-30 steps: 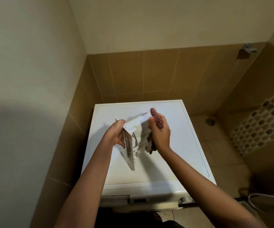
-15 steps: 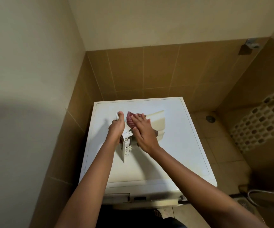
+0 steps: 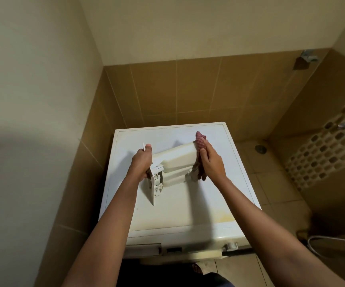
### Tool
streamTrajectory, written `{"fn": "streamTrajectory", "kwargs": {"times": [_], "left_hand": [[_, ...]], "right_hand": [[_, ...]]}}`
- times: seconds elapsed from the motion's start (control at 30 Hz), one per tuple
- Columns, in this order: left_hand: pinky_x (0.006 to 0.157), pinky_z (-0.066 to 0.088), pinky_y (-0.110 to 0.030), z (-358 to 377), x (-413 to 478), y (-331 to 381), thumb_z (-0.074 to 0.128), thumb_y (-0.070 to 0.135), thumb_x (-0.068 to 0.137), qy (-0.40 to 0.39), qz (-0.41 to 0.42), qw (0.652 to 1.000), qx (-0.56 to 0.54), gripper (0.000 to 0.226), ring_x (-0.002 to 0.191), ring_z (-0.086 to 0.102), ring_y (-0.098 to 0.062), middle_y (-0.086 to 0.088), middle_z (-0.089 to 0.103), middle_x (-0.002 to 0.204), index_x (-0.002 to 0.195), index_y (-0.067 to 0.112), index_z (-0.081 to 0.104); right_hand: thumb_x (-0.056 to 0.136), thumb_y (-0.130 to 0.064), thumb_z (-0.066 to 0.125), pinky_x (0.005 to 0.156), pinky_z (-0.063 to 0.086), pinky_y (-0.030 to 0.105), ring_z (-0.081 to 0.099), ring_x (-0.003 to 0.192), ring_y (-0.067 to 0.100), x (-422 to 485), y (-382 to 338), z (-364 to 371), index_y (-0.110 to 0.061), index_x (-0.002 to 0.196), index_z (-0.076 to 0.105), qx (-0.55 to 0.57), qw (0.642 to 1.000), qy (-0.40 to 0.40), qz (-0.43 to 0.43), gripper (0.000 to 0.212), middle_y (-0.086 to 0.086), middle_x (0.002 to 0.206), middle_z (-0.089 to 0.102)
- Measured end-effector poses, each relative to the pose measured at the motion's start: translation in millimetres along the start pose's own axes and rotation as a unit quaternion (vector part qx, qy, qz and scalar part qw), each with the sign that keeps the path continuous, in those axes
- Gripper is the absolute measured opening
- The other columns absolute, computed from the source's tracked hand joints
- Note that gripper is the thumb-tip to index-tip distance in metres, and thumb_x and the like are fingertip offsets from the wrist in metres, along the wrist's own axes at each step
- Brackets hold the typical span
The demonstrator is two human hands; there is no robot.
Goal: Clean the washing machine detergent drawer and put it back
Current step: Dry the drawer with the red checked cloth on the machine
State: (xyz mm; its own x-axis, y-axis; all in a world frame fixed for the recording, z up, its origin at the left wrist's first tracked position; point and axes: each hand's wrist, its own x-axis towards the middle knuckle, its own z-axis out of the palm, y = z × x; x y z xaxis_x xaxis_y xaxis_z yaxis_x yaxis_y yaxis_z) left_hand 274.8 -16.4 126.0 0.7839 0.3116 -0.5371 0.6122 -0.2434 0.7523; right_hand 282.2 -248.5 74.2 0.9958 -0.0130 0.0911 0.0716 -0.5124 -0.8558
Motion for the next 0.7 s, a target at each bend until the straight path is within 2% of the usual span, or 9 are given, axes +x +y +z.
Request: {"fn": "streamTrajectory", "kwargs": {"times": [0.07, 0.13, 0.2, 0.33, 0.47, 0.57, 0.63, 0.7], "left_hand": [[0.087, 0.055, -0.051, 2.5, -0.7, -0.2, 0.023, 0.058, 0.098, 0.018, 0.004, 1.000, 0.017, 0.053, 0.099, 0.063, -0.034, -0.018, 0.061, 0.111, 0.115, 0.013, 0.047], [0.090, 0.054, -0.050, 4.0, -0.9, -1.2, 0.022, 0.061, 0.097, 0.032, 0.009, 0.999, 0.031, 0.061, 0.100, 0.062, -0.034, -0.018, 0.061, 0.113, 0.117, 0.011, 0.049], [0.091, 0.053, -0.049, 4.2, -1.6, -3.2, 0.021, 0.068, 0.093, 0.019, -0.001, 1.000, 0.012, 0.072, 0.101, 0.063, -0.033, -0.018, 0.062, 0.114, 0.120, 0.009, 0.051], [0.095, 0.052, -0.048, 1.9, -4.1, -10.2, 0.029, 0.089, 0.075, -0.016, -0.035, 0.993, -0.109, 0.096, 0.101, 0.066, -0.031, -0.016, 0.067, 0.111, 0.121, 0.008, 0.052], [0.093, 0.053, -0.048, -1.9, -18.0, -28.5, 0.036, 0.095, 0.062, 0.047, 0.005, 0.975, -0.219, 0.091, 0.097, 0.063, -0.024, -0.006, 0.059, 0.107, 0.114, 0.020, 0.035], [0.098, 0.047, -0.045, -6.4, -26.5, -52.2, 0.031, 0.101, 0.049, 0.019, 0.084, 0.986, -0.146, 0.101, 0.109, 0.056, -0.021, 0.003, 0.057, 0.116, 0.115, 0.028, 0.047], [0.090, 0.046, -0.033, -7.1, -29.5, -60.7, 0.037, 0.099, 0.055, -0.028, 0.126, 0.988, -0.084, 0.085, 0.110, 0.054, -0.015, 0.009, 0.058, 0.117, 0.112, 0.038, 0.050], [0.093, 0.043, -0.032, -7.1, -26.2, -61.6, 0.043, 0.085, 0.066, -0.045, 0.147, 0.987, -0.044, 0.075, 0.121, 0.052, -0.018, 0.006, 0.057, 0.128, 0.123, 0.037, 0.051]], "right_hand": [[0.102, -0.027, 0.037, 0.111, 0.034, 0.030, 0.041, 0.135, 0.012, -2.7, -3.6, 8.6, -0.036, 0.144, 0.038, 0.087, 0.995, 0.027, 0.043, 0.043, -0.012, 0.147, 0.044], [0.102, -0.027, 0.037, 0.110, 0.036, 0.034, 0.043, 0.132, 0.013, -6.8, -6.8, 18.8, -0.034, 0.145, 0.035, 0.121, 0.989, 0.041, 0.076, 0.044, -0.011, 0.146, 0.044], [0.101, -0.028, 0.039, 0.102, 0.042, 0.036, 0.051, 0.122, 0.018, -6.6, -6.7, 20.5, -0.033, 0.143, 0.034, 0.135, 0.984, 0.044, 0.104, 0.043, -0.006, 0.138, 0.052], [0.099, -0.028, 0.042, 0.078, 0.043, 0.031, 0.059, 0.097, 0.026, 5.6, -4.9, 9.0, -0.022, 0.136, 0.033, 0.092, 0.989, 0.002, 0.115, 0.039, 0.003, 0.108, 0.060], [0.098, -0.030, 0.046, 0.070, 0.041, 0.029, 0.057, 0.083, 0.019, 13.2, -6.9, 7.8, -0.016, 0.129, 0.035, 0.092, 0.987, 0.022, 0.126, 0.036, 0.003, 0.097, 0.059], [0.096, -0.031, 0.049, 0.063, 0.043, 0.025, 0.056, 0.079, 0.013, 14.9, -9.4, 11.1, -0.014, 0.119, 0.039, 0.144, 0.972, 0.073, 0.168, 0.031, 0.002, 0.092, 0.057], [0.094, -0.029, 0.051, 0.062, 0.044, 0.025, 0.056, 0.082, 0.017, 16.0, -12.2, 12.2, -0.011, 0.115, 0.040, 0.166, 0.964, 0.086, 0.187, 0.030, 0.001, 0.091, 0.055], [0.092, -0.029, 0.053, 0.062, 0.043, 0.026, 0.055, 0.083, 0.017, 18.5, -15.8, 12.1, -0.010, 0.112, 0.042, 0.163, 0.964, 0.085, 0.192, 0.030, -0.002, 0.089, 0.054]]}}
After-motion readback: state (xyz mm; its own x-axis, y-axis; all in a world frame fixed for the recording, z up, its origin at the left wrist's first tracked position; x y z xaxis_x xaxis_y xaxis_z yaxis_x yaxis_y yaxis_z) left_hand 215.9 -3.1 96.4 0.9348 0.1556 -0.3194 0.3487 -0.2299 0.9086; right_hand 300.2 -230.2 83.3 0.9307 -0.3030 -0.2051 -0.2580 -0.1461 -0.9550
